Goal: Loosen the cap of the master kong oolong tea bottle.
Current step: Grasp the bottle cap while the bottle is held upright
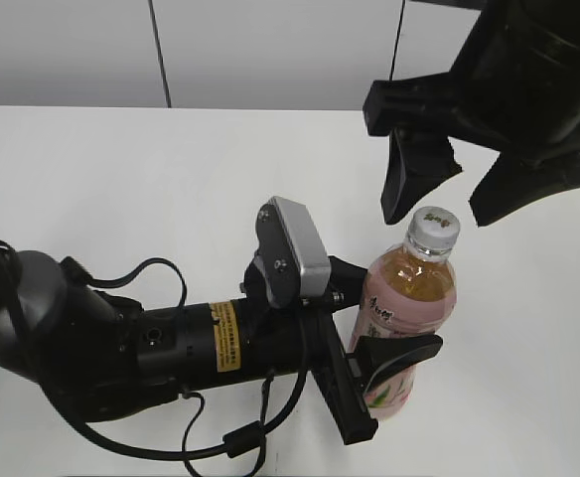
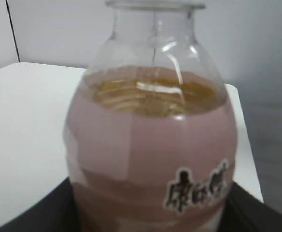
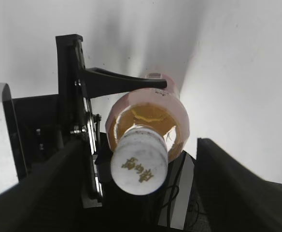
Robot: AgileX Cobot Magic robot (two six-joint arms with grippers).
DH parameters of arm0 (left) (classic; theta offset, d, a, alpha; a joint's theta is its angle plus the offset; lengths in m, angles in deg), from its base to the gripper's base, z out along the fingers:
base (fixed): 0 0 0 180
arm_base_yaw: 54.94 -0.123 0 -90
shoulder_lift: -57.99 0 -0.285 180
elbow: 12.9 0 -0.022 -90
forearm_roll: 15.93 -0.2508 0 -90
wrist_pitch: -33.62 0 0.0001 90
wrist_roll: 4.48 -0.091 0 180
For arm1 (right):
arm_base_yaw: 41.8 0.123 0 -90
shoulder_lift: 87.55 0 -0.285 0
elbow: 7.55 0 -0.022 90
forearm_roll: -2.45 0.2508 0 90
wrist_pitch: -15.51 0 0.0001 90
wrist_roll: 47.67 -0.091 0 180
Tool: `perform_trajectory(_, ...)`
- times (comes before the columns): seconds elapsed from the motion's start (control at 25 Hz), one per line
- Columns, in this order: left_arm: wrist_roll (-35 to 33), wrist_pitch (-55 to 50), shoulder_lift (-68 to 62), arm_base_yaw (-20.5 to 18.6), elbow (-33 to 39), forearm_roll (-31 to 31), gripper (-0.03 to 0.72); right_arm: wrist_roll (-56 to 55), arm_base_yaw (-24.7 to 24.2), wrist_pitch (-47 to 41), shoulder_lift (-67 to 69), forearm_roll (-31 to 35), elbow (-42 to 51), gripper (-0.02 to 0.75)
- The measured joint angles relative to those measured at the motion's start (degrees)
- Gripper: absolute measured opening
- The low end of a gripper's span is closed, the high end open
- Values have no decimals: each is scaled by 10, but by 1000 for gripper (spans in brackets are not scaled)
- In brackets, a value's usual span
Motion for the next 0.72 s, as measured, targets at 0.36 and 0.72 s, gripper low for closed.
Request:
perform_trajectory(0.36, 0, 0, 0, 0, 0, 0, 393, -1, 0, 0, 0, 6, 6, 481)
perform_trajectory(0.72, 0, 0, 0, 0, 0, 0, 393, -1, 0, 0, 0, 14, 6, 369)
